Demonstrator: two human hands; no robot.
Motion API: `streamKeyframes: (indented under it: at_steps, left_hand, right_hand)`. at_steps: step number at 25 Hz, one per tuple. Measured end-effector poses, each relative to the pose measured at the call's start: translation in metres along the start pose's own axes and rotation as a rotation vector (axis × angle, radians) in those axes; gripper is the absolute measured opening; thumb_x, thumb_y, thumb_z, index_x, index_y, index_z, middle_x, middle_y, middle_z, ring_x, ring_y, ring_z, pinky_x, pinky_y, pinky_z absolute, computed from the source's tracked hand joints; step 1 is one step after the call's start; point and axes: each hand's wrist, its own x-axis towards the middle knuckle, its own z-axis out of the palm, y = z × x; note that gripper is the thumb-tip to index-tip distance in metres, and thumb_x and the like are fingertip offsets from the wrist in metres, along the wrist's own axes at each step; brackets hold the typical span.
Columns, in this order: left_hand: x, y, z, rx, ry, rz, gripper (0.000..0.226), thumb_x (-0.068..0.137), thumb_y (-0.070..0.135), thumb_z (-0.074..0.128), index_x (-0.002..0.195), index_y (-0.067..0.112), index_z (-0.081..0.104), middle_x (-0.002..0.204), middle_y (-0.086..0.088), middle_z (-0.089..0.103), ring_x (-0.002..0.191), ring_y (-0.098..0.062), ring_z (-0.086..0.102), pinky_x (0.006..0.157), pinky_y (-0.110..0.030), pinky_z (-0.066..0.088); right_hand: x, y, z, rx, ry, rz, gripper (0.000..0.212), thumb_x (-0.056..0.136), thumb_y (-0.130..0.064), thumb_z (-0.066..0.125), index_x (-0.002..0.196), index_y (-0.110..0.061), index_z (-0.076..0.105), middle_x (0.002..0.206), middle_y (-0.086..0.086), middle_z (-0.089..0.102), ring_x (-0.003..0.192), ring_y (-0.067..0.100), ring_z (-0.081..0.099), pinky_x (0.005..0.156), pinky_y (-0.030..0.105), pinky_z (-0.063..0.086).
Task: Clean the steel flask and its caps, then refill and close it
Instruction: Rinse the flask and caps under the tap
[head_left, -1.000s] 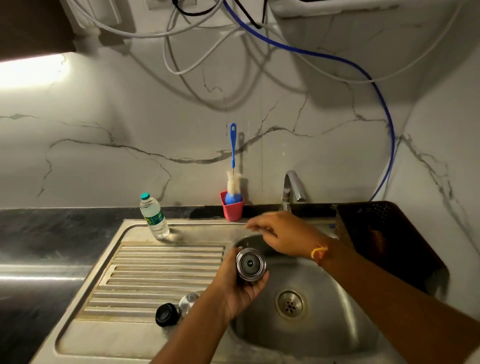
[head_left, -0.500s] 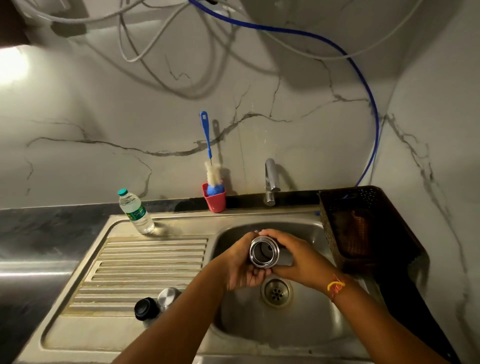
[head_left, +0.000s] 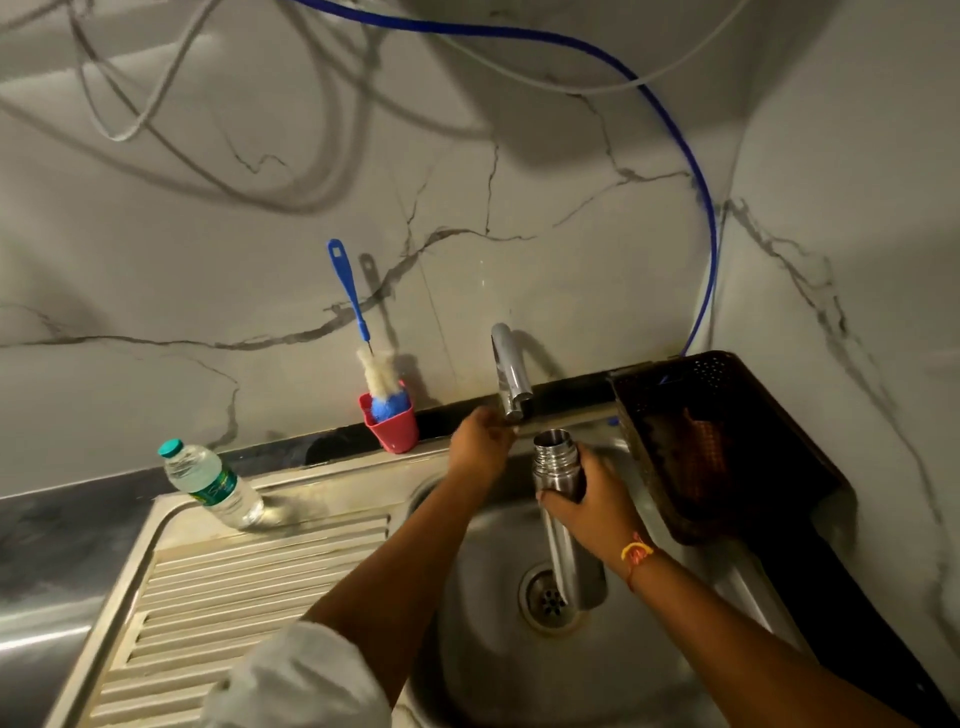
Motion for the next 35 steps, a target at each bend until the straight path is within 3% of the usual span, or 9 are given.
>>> streamKeyframes:
  at_steps: [3,8,13,20,23,26,30,33,35]
  left_hand:
    - [0.030,0.011,0.008,0.130,0.010,0.086,0.044,0.095,0.018,0.070,0.138,0.014,0.058,0.131,-0.009,0.067,0.120,-0.025,0.063,0.100,-0.035,0.051]
    - [0.055,0.015,0.015,0.194,-0.017,0.147,0.035,0.101,0.014,0.062,0.134,0.005,0.057,0.132,-0.017,0.064,0.121,-0.032,0.062,0.104,-0.041,0.051]
    - [0.063,0.008,0.013,0.270,-0.034,0.229,0.031,0.101,0.010,0.060,0.132,0.005,0.061,0.131,-0.017,0.065,0.119,-0.030,0.063,0.102,-0.039,0.052]
    - [0.070,-0.018,0.014,0.260,0.035,0.304,0.028,0.101,0.007,0.057,0.127,0.011,0.067,0.127,-0.010,0.067,0.111,-0.024,0.065,0.098,-0.034,0.054]
    - [0.046,-0.028,0.021,0.004,0.154,0.266,0.023,0.104,0.021,0.056,0.123,0.012,0.064,0.120,-0.006,0.066,0.102,-0.012,0.062,0.091,-0.026,0.052]
    - [0.014,-0.032,0.033,-0.579,-0.245,-0.191,0.040,0.101,0.046,0.055,0.121,0.012,0.064,0.107,-0.009,0.074,0.096,-0.019,0.071,0.084,-0.031,0.057]
    - [0.010,-0.047,0.029,-0.854,-0.625,-0.212,0.045,0.085,0.036,0.079,0.119,0.008,0.069,0.113,-0.012,0.073,0.107,-0.029,0.069,0.100,-0.046,0.054]
    - [0.013,-0.047,0.033,-0.873,-0.654,-0.259,0.023,0.084,0.032,0.076,0.102,0.017,0.077,0.111,-0.010,0.072,0.103,-0.028,0.067,0.105,-0.051,0.048]
    - [0.016,-0.039,0.037,-0.830,-0.570,-0.331,0.044,0.078,0.035,0.081,0.112,0.011,0.070,0.114,-0.015,0.070,0.101,-0.030,0.067,0.096,-0.050,0.056]
  right_hand:
    - [0.012,0.006,0.006,-0.055,0.004,0.079,0.070,0.058,-0.054,0.074,0.122,-0.034,0.054,0.115,-0.003,0.059,0.097,0.012,0.063,0.087,0.038,0.057]
    - [0.019,0.001,0.016,-0.081,-0.007,0.116,0.054,0.067,-0.037,0.081,0.115,-0.031,0.057,0.106,-0.010,0.067,0.089,0.004,0.063,0.080,0.029,0.056]
    - [0.024,-0.005,0.022,-0.068,-0.021,0.167,0.051,0.071,-0.034,0.081,0.116,-0.030,0.055,0.103,-0.011,0.066,0.089,0.007,0.063,0.080,0.030,0.055]
    - [0.029,-0.011,0.024,-0.072,-0.054,0.195,0.047,0.070,-0.039,0.079,0.110,-0.033,0.055,0.099,-0.012,0.067,0.087,0.008,0.065,0.081,0.034,0.058]
    - [0.033,-0.010,0.025,-0.071,-0.070,0.229,0.044,0.070,-0.041,0.077,0.109,-0.033,0.058,0.096,-0.011,0.068,0.085,0.009,0.066,0.079,0.033,0.057]
    - [0.035,-0.015,0.022,0.018,-0.137,0.290,0.041,0.078,-0.039,0.072,0.116,-0.032,0.058,0.098,-0.007,0.070,0.087,0.011,0.067,0.080,0.032,0.056]
    - [0.036,-0.015,0.013,0.258,-0.316,0.391,0.043,0.080,-0.042,0.067,0.121,-0.032,0.059,0.104,0.007,0.072,0.096,0.026,0.070,0.089,0.044,0.057]
    - [0.035,-0.008,0.005,0.378,-0.401,0.453,0.052,0.075,-0.042,0.072,0.120,-0.016,0.063,0.107,0.021,0.071,0.102,0.041,0.067,0.093,0.052,0.054]
    - [0.032,-0.007,0.003,0.326,-0.383,0.407,0.050,0.074,-0.039,0.074,0.118,-0.019,0.062,0.106,0.018,0.071,0.098,0.035,0.069,0.091,0.051,0.055]
